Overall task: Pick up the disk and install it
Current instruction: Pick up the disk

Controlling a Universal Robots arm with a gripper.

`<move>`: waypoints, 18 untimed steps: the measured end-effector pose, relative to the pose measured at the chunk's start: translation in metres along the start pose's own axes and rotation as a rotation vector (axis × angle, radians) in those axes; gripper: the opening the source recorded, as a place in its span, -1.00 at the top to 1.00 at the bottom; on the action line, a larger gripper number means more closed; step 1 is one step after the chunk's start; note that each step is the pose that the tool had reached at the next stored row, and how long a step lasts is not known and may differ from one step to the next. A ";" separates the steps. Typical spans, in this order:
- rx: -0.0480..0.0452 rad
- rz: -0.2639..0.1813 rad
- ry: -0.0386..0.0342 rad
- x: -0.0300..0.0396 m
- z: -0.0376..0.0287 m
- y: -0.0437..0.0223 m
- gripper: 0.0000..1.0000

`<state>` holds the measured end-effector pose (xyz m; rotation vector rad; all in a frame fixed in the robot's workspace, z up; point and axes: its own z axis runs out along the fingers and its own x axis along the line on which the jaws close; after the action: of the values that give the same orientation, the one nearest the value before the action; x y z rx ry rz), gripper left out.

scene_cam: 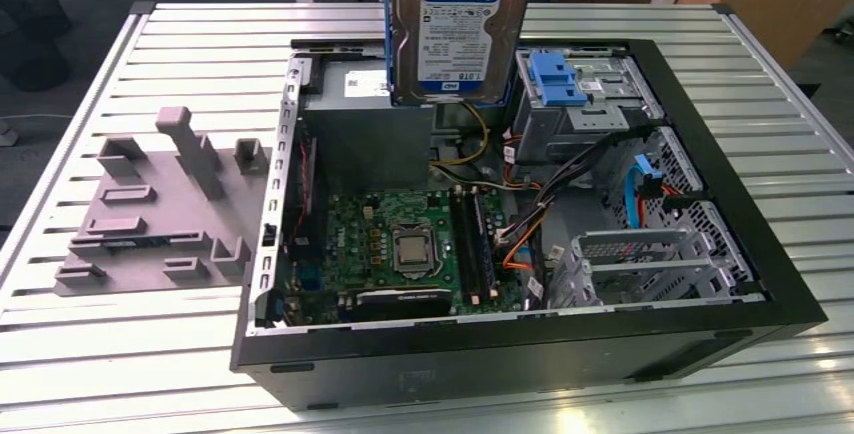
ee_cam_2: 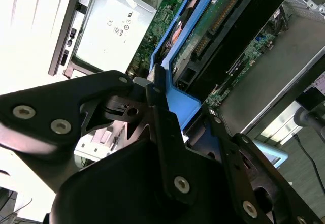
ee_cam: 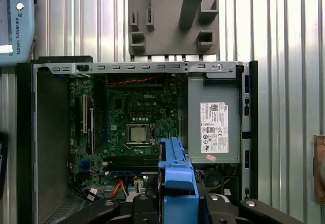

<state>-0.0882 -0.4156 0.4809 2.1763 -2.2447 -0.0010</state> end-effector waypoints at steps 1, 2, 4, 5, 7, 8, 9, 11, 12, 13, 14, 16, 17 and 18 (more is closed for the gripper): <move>0.0000 0.000 0.0000 0.0000 0.0000 0.0000 0.27; 0.0000 0.000 0.0000 0.0000 0.0000 0.0000 0.27; 0.0000 0.000 0.0000 0.0004 0.0000 0.0000 0.27; 0.0000 0.000 0.0001 0.0012 0.0000 -0.0001 0.27; 0.0000 0.000 -0.0001 0.0032 0.0001 -0.0001 0.27; 0.0000 0.000 0.0000 0.0043 0.0001 -0.0001 0.27; 0.0000 0.000 -0.0001 0.0055 0.0002 -0.0002 0.27; 0.0000 0.000 0.0000 0.0073 0.0002 -0.0002 0.27; 0.0000 0.000 0.0000 0.0085 0.0002 -0.0003 0.27; 0.0000 0.000 -0.0001 0.0097 0.0003 -0.0003 0.27; 0.0000 0.000 0.0001 0.0116 0.0002 -0.0004 0.27; 0.0000 0.000 0.0000 0.0157 0.0003 -0.0005 0.27; 0.0000 0.000 0.0000 0.0177 0.0004 -0.0006 0.27; 0.0000 0.000 0.0001 0.0196 0.0005 -0.0006 0.27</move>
<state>-0.0882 -0.4351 0.4807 2.1763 -2.2446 -0.0009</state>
